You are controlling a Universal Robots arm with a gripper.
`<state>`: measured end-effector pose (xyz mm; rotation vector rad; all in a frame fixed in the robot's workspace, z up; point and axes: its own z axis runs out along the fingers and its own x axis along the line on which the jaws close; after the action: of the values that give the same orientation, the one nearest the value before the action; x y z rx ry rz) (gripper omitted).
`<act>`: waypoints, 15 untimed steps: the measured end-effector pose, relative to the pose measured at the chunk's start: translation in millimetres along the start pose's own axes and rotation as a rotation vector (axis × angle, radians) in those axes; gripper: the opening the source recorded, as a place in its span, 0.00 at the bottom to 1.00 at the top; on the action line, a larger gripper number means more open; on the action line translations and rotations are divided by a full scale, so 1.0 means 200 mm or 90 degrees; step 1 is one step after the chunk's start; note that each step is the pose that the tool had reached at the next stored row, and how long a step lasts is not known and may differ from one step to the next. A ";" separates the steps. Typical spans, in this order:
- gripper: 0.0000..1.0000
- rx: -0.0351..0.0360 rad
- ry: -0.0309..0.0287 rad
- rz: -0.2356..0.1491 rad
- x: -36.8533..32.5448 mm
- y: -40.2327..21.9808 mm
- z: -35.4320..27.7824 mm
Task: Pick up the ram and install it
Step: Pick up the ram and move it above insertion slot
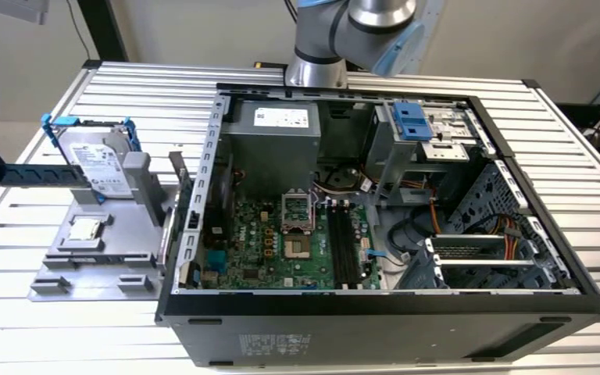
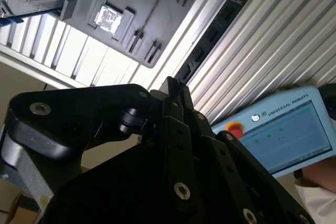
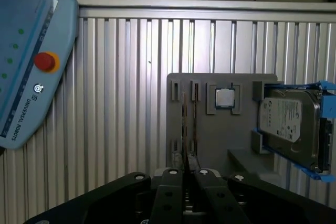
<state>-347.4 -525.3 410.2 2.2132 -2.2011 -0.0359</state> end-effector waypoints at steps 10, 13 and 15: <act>0.00 -0.0001 0.0000 0.000 0.001 -0.110 -0.003; 0.00 -0.0001 0.0000 0.000 0.001 -0.145 -0.004; 0.00 -0.0001 0.0000 0.000 0.001 -0.168 -0.005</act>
<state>-313.8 -525.4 410.3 2.2131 -2.2008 -0.0361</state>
